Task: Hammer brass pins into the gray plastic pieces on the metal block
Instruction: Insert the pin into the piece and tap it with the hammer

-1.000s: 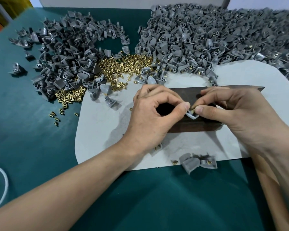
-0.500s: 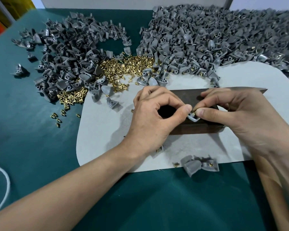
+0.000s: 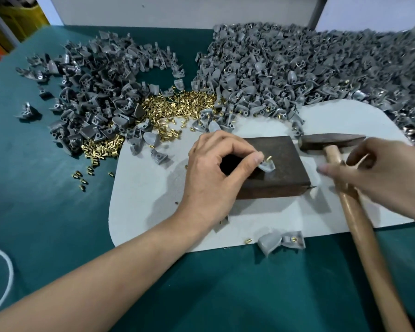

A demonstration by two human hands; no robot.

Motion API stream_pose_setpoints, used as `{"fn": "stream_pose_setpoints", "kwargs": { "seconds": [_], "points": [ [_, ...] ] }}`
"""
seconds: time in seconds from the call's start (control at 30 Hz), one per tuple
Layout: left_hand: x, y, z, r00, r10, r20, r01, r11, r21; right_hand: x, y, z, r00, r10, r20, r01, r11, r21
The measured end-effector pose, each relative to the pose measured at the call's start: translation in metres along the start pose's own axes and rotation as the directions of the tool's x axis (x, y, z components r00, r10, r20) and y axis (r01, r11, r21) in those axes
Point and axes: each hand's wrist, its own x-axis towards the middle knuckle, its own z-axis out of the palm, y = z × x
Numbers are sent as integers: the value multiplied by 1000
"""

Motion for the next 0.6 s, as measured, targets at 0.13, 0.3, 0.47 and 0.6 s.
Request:
{"fn": "stream_pose_setpoints", "kwargs": {
  "seconds": [0.13,0.3,0.47,0.6],
  "points": [
    [-5,-2,-3,1000,-22,-5,22,999,35,-1,1,10,982,98,161,-89,994,-62],
    [-4,-1,-4,998,-44,35,39,991,130,-5,6,4,907,108,408,-367,679,636],
    [0,4,-1,999,-32,4,31,987,157,-24,-2,-17,976,30,218,-198,547,813],
    [3,5,0,1000,-17,-19,20,986,164,-48,-27,-37,971,-228,69,117,708,696]
  ]
}}
